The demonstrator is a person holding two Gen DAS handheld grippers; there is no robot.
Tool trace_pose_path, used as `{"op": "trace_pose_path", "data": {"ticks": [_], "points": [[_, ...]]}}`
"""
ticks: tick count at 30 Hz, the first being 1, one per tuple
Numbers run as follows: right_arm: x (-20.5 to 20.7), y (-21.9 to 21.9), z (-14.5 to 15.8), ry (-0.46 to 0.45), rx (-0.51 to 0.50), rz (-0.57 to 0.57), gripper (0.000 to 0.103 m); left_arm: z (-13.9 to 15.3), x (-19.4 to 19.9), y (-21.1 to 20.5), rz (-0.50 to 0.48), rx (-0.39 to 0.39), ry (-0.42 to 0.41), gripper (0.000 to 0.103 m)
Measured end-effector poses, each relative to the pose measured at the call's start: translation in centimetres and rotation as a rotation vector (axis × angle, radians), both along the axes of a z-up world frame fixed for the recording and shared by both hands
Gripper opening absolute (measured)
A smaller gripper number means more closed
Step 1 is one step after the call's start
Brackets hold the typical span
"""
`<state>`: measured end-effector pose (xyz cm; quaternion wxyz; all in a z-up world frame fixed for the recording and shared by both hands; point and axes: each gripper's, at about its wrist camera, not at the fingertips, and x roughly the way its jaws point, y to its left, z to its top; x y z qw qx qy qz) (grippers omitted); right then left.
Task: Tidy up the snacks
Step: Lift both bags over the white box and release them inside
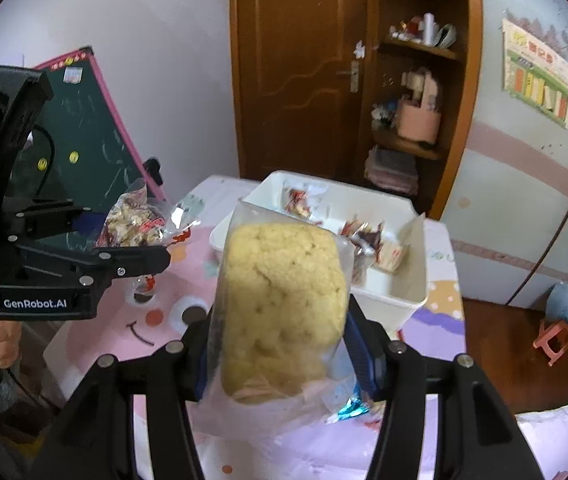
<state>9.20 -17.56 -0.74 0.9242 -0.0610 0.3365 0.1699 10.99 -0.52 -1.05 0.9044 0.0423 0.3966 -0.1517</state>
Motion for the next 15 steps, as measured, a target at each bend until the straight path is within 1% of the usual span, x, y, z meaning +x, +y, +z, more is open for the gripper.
{"op": "trace_pose_path", "data": {"ticks": [3,7,12,15], "points": [[0.5,-0.9,1.6,-0.039,0.011,-0.031,0.055,2.0,0.4,-0.3,0.001,-0.02,-0.045,0.055],[1.5,-2.3,4.0,-0.083,0.05,-0.079,0.055,4.9,1.0,-1.0,0.002,-0.048,-0.11,0.055],[3.6,-3.3,6.7,-0.129,0.072,-0.145,0.055,8.0,2.5,-1.9,0.003,-0.072,-0.18,0.056],[5.1,-3.5,7.9,-0.162,0.071,-0.176,0.055,9.1,3.6,-2.5,0.004,-0.083,-0.204,0.056]]}}
